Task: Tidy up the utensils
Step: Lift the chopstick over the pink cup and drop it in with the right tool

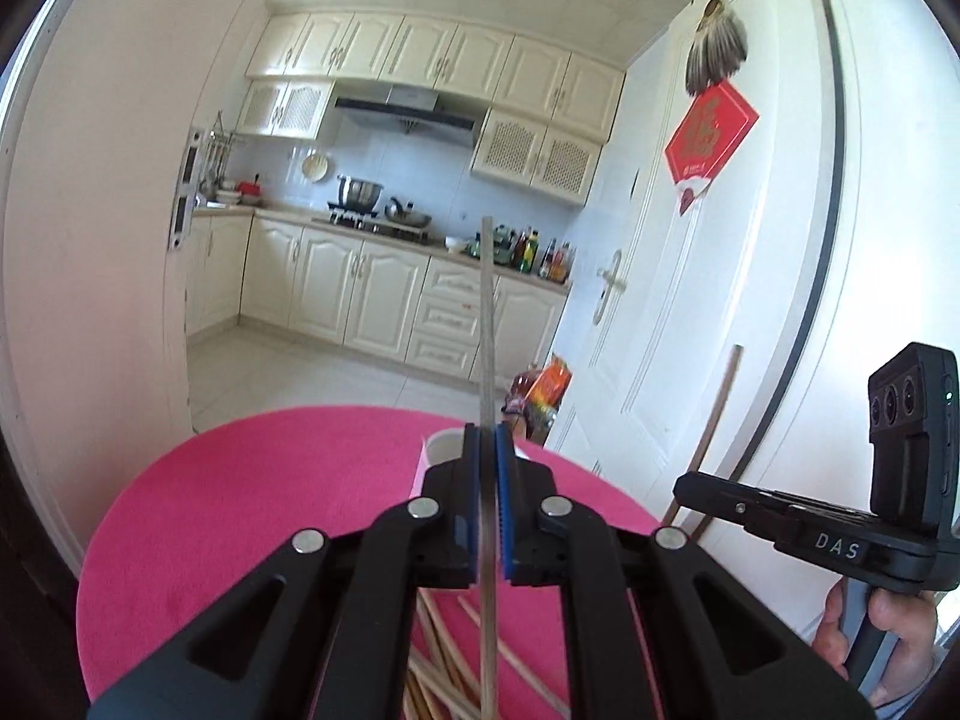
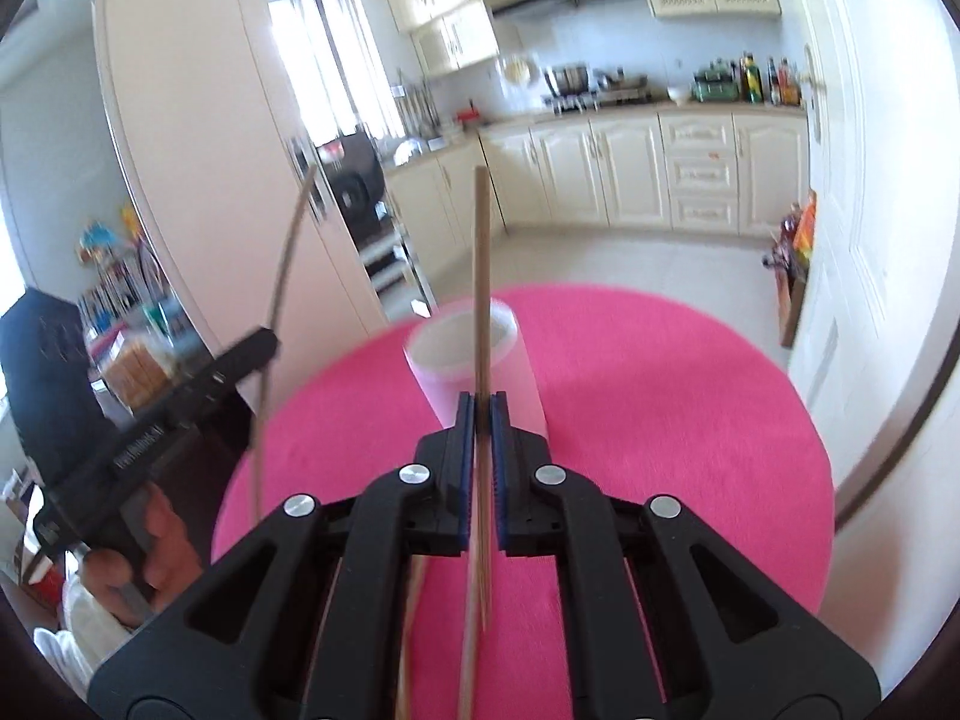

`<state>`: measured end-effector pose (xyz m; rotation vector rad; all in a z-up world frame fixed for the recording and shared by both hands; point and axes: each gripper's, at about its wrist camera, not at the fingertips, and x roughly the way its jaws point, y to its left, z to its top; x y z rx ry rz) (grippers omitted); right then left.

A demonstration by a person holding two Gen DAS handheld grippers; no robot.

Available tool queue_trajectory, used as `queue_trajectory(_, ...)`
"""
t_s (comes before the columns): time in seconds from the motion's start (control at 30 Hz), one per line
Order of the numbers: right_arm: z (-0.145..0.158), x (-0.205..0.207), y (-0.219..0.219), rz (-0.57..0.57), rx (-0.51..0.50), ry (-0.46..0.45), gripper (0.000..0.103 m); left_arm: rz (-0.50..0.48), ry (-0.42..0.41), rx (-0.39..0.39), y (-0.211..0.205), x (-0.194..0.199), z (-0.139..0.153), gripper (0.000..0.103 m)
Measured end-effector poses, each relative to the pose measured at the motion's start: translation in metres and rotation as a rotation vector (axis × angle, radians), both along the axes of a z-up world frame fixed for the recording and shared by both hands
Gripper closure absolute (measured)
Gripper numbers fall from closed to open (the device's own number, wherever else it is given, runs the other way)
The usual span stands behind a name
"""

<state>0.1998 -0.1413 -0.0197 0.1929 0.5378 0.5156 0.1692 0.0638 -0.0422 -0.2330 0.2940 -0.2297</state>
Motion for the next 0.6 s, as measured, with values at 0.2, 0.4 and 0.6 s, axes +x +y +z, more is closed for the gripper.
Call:
queue_trajectory(0.2,0.041,0.022,-0.001,0.026,0.065,-0.092,0.098,-0.005,-0.145,0.006,-0.019,0.023,0.025,0.098)
queue_trajectory(0.4,0.073,0.04,-0.005,0.024,0.093,-0.171,0.098,0.036,-0.26,-0.003,-0.021,0.054,0.037,0.098)
queue_trajectory(0.6,0.074,0.06,-0.001,0.021,0.083,-0.178,0.098,0.091,-0.327,-0.011,-0.026,0.08,0.039,0.098)
